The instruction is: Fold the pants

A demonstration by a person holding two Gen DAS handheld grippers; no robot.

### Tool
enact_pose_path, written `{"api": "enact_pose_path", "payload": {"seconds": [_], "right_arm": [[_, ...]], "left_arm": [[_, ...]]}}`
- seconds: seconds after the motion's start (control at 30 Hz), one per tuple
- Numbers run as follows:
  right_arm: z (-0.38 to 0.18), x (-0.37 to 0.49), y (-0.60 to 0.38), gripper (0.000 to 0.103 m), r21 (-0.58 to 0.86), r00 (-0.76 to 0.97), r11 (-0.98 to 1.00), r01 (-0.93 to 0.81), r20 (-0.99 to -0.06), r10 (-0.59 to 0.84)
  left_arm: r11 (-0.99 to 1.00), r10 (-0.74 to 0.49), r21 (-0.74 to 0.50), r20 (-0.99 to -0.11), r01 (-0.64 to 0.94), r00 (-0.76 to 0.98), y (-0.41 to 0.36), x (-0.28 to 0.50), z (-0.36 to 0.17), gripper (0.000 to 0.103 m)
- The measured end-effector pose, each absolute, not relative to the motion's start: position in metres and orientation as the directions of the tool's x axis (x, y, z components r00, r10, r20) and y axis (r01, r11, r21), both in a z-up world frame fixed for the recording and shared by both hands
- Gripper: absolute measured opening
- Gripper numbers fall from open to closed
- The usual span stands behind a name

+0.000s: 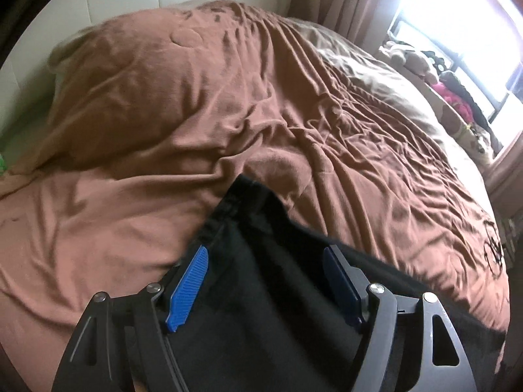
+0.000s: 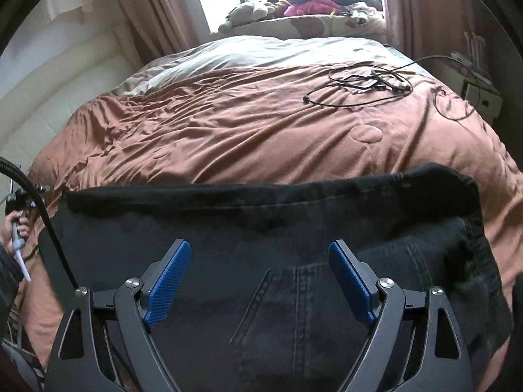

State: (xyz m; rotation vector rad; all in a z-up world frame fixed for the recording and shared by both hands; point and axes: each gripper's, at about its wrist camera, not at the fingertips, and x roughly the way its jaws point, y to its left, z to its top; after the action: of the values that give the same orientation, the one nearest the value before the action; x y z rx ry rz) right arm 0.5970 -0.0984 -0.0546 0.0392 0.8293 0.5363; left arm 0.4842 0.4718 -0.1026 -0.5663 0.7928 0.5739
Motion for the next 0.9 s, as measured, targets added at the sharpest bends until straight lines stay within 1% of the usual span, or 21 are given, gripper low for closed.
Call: {"api": "enact_pose_path", "payload": {"seconds": [0.2, 0.27, 0.37, 0.73, 0.9], "right_arm": [[-0.042, 0.566, -0.108, 0.086, 0.233, 0.568, 0.88, -0.415, -0.689, 0.45], [-0.038, 0.558, -0.115, 0.086, 0.269, 0.558, 0.874, -0.405, -0.684, 0.47], [-0.032, 0.54, -0.127, 0.089, 0.265, 0.576, 0.879, -0.396, -0.674, 0.462], [-0.02, 0.486, -0.168, 0.089, 0.283, 0.599, 0.886, -0.368, -0.657, 0.458], [-0.022, 0.467, -0.185, 0.089, 0.289, 0.619, 0.893, -0.344, -0.645, 0.447]], "left_arm": [[0.724, 0.247, -0.258, -0.77, -0.64, 0.589, 0.456, 0.435, -0.094, 0.075], [0.727, 0.248, -0.259, -0.765, -0.636, 0.595, 0.451, 0.42, -0.092, 0.078], [0.731, 0.243, -0.269, -0.757, -0.628, 0.607, 0.443, 0.399, -0.09, 0.083], [0.732, 0.219, -0.307, -0.74, -0.609, 0.636, 0.419, 0.337, -0.088, 0.084], [0.721, 0.199, -0.35, -0.723, -0.598, 0.662, 0.412, 0.314, -0.09, 0.084]]}}
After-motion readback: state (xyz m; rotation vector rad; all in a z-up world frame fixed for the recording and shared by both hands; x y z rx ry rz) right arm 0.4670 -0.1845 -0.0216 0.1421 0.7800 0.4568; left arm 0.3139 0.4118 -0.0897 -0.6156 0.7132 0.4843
